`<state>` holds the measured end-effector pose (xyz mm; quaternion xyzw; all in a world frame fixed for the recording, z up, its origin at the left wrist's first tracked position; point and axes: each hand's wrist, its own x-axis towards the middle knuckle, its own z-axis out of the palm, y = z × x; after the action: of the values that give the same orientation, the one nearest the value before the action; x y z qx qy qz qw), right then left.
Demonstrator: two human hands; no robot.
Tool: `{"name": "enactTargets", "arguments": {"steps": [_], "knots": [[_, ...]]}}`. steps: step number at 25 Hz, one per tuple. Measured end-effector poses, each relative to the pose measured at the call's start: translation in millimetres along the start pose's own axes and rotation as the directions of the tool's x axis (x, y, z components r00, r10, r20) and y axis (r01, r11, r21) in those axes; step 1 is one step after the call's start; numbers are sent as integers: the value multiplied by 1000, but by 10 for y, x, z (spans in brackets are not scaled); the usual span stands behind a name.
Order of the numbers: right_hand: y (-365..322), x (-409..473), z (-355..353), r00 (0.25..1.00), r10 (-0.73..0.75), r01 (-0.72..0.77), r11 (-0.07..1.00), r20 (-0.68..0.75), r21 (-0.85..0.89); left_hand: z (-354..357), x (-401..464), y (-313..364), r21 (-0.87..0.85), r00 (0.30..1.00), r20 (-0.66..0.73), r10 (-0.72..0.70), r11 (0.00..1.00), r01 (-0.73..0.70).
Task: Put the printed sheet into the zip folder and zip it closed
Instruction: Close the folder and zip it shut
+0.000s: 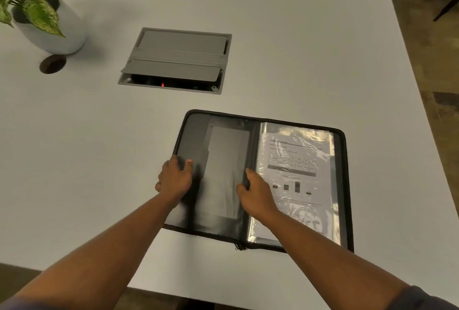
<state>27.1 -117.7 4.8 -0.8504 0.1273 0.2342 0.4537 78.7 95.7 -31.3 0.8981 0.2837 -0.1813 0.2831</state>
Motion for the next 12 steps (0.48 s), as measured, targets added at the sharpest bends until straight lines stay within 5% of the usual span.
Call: {"name": "enactTargets", "arguments": {"steps": [8, 12], "knots": [[-44, -2, -4, 991, 121, -127, 985, 54, 116, -411, 71, 132, 10, 988, -133, -76, 997, 78], [-116, -23, -108, 984, 150, -169, 955, 96, 243, -858, -27, 390, -189, 986, -116, 118, 972, -139]]}}
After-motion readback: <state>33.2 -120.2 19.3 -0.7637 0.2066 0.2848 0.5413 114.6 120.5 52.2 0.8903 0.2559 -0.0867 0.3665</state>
